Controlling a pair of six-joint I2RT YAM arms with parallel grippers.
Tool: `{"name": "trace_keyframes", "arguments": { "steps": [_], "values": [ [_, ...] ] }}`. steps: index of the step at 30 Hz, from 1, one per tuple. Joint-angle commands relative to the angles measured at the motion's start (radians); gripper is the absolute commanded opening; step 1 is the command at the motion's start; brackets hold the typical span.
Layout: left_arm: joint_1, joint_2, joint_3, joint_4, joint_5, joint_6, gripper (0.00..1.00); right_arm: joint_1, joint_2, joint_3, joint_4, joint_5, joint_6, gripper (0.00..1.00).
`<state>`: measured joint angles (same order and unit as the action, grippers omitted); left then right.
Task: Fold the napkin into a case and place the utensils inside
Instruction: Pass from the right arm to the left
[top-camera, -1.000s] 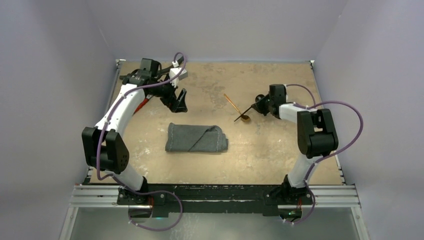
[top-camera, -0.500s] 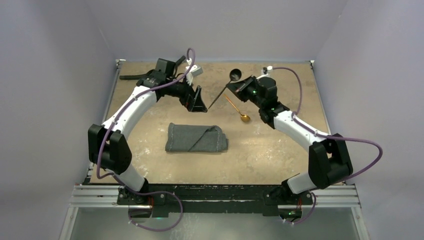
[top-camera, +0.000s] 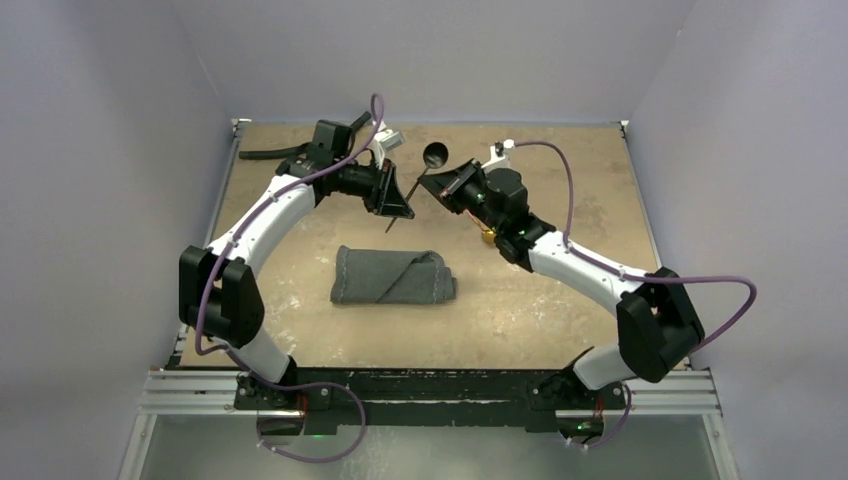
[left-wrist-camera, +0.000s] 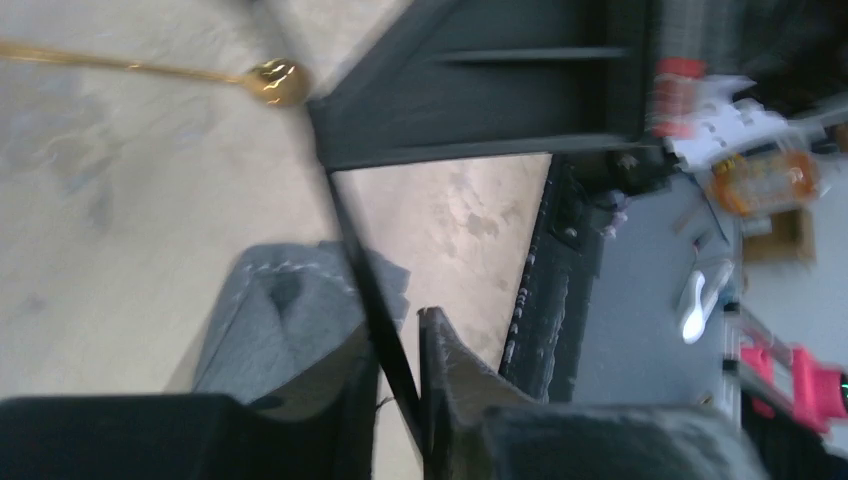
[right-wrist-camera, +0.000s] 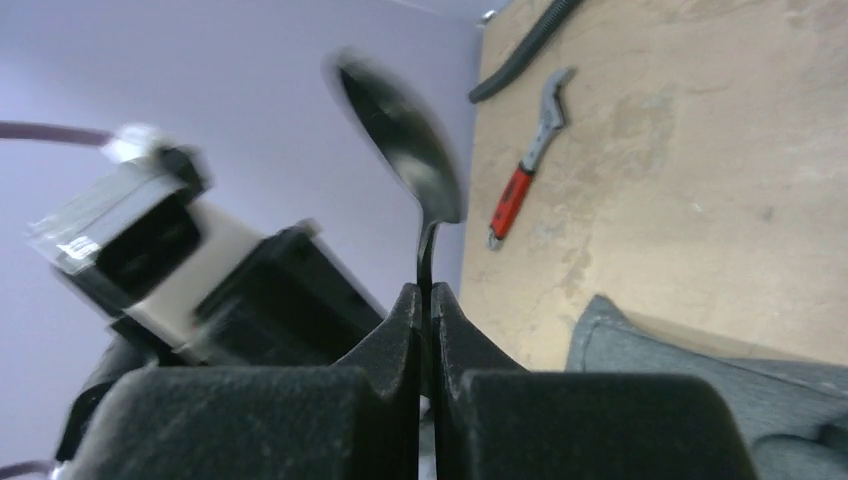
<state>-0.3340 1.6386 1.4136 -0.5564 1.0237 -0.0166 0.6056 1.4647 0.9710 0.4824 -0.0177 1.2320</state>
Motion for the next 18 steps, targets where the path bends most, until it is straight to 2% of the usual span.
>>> {"name": "trace_keyframes", "arguments": {
  "steps": [1,3,4,7,9,11,13,14,16,18],
  "values": [
    [0.006,0.023,0.041,-0.055,0.078,0.068,0.00,0.026,-0.010,0.047,0.102,0.022,-0.004,0.00],
    [0.013,0.039,0.074,-0.156,0.082,0.150,0.00,0.027,-0.006,0.036,0.123,-0.040,-0.056,0.03],
    [0.016,0.042,0.086,-0.209,0.077,0.191,0.00,0.014,-0.003,0.030,0.140,-0.116,-0.096,0.12],
    [0.032,0.035,0.095,-0.345,0.064,0.329,0.00,-0.081,-0.017,0.040,0.099,-0.367,-0.315,0.53],
    [0.042,0.034,0.094,-0.429,0.064,0.414,0.00,-0.162,-0.055,0.048,-0.003,-0.539,-0.491,0.75],
    [0.043,0.042,0.096,-0.517,0.061,0.493,0.00,-0.212,-0.096,0.062,-0.116,-0.695,-0.664,0.87],
    [0.043,0.056,0.097,-0.594,0.058,0.563,0.00,-0.223,-0.120,0.121,-0.275,-0.816,-0.836,0.92],
    [0.042,0.059,0.093,-0.622,0.058,0.587,0.00,-0.224,-0.117,0.154,-0.363,-0.825,-0.908,0.92],
    [0.043,0.065,0.090,-0.664,0.058,0.631,0.00,-0.224,-0.106,0.205,-0.467,-0.845,-0.991,0.91],
    [0.042,0.071,0.089,-0.698,0.055,0.663,0.00,-0.224,-0.082,0.233,-0.507,-0.893,-1.015,0.85]
  ]
}}
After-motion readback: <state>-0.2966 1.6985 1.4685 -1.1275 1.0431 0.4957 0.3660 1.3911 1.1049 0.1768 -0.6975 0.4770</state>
